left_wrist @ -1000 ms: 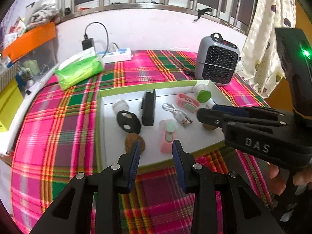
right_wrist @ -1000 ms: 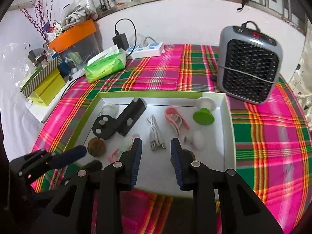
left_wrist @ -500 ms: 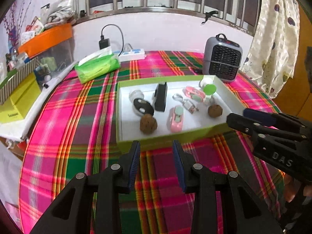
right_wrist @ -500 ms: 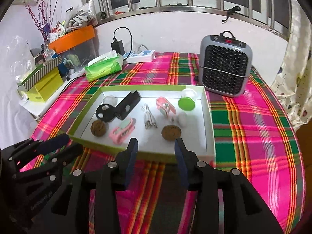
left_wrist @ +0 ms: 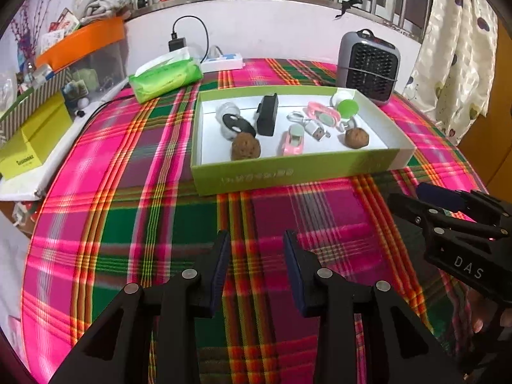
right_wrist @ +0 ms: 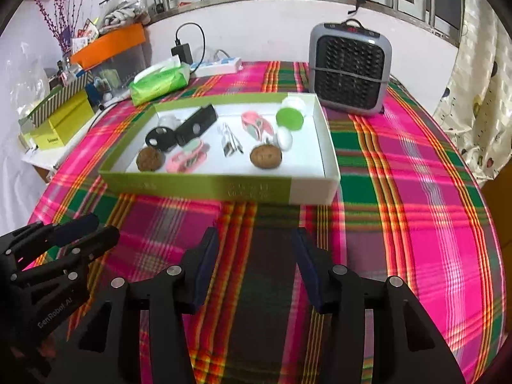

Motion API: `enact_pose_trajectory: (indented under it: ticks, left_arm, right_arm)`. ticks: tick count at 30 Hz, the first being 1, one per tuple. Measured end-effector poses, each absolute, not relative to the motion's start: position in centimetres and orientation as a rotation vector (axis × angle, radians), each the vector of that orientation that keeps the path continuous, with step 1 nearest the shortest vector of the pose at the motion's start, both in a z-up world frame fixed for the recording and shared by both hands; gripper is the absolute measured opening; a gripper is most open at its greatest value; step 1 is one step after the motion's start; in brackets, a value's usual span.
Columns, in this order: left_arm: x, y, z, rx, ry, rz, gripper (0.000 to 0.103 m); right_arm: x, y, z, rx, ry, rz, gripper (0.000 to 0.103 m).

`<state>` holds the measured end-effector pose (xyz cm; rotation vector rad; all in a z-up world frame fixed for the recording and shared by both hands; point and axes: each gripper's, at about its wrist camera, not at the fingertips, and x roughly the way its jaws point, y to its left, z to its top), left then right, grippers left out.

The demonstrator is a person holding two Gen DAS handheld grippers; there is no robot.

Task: Organize objects
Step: 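Lift both open tools up and back out of the box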

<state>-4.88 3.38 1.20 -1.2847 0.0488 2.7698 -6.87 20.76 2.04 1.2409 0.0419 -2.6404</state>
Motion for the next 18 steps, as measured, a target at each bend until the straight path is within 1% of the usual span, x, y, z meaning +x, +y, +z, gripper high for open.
enact_pose_trajectory:
  ticks: [5, 18]
  left_arm:
    - [-4.6, 2.9, 0.6, -1.312, 0.006, 2.791, 0.032]
    - [-4.0, 3.2, 0.0, -1.319, 0.027, 2.825, 0.032]
  right_arm:
    - [-6.2, 21.0, 1.2, 1.269, 0.052, -2.644, 0.049]
    - [-4.8, 22.2, 0.6, 1.286, 0.08, -2.688, 0.05]
